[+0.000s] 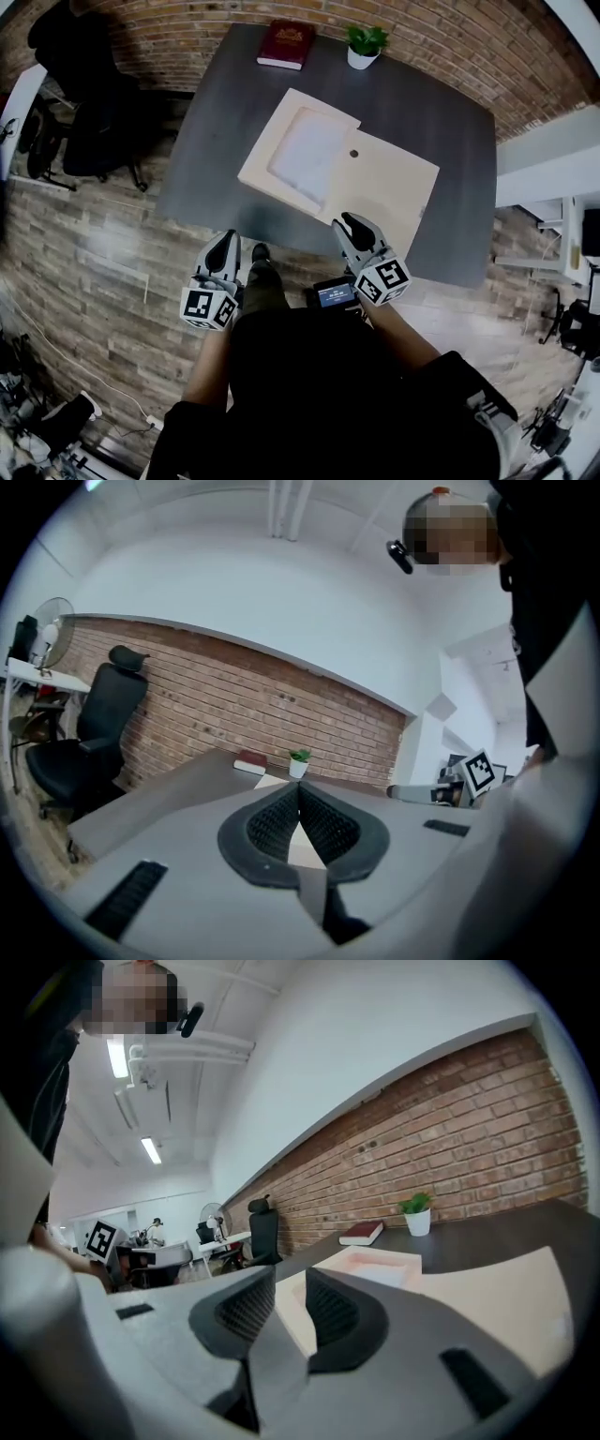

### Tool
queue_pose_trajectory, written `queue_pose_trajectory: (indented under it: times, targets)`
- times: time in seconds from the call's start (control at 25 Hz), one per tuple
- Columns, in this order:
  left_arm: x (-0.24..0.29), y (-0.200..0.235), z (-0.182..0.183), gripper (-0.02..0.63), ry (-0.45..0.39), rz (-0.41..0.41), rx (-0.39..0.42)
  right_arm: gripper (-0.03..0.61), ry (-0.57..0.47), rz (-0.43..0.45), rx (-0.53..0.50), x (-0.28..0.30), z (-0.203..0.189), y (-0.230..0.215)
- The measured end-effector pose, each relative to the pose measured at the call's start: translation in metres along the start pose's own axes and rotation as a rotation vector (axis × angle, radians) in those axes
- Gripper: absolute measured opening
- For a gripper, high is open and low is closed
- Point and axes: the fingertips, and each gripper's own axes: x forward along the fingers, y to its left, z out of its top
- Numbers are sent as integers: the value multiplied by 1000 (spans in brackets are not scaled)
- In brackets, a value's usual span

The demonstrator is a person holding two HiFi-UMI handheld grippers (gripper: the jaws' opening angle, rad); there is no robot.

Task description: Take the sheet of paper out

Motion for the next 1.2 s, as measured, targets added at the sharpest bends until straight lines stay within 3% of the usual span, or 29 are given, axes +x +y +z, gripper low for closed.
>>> queue_pose_trajectory:
  times: [0.28,0.56,0.92,1.2]
  targets:
    - [75,30,27,-5,63,-212,73,104,10,-149,88,59,17,-17]
    - [127,45,25,-5,112,-380,102,104,-2,-276,122,82,24,-43]
    - [187,49,17,-5,152,-460,126,104,29,-371,168,92,14,-91]
    - [224,48,9,-5,204,-483,154,104,150,-393,206,117,-17,-131]
